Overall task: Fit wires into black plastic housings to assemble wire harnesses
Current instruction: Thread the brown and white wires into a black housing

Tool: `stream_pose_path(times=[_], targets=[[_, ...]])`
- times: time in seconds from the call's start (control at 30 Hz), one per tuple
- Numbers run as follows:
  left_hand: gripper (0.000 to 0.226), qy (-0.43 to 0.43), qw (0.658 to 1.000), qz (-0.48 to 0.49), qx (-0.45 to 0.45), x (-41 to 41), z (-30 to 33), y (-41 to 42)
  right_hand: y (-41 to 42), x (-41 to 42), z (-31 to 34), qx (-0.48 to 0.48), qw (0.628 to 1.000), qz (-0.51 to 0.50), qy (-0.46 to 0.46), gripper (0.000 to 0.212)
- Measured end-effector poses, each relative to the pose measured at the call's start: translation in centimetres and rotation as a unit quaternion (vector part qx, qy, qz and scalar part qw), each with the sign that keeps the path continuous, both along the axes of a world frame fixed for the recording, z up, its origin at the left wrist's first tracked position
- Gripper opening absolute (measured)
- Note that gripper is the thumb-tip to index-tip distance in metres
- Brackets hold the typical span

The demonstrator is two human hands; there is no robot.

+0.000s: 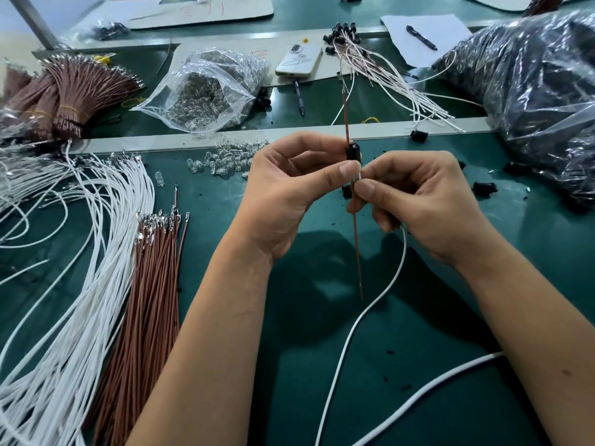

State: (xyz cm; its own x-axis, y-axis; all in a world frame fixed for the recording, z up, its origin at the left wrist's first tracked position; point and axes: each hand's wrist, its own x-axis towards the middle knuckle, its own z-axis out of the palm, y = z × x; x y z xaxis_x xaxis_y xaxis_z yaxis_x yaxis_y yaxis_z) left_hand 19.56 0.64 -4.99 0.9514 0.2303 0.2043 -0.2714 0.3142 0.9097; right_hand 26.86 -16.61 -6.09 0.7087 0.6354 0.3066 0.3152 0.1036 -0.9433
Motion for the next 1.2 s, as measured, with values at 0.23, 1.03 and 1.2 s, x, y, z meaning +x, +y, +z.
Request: stream_pose_path(times=[0.23,1.03,1.2], targets=[[0.023,-0.019,1.0,-0.008,0.002,-0.01,0.06,0.09,0.0,0.04,-0.05,0.006,1.0,0.001,-0.001,0.015],[0.033,-0.086,0.996,-0.027,0.017,0.11,-0.14,-0.27,0.24,0.35,-0.18,0.027,0.999,-0.01,-0.025,0.013],[0.034,-0.079,0.996,-0.036,0.032,0.09,-0.18,-0.15,0.25,0.33,-0.15,0.004,0.999,-0.023,-0.048,0.016]])
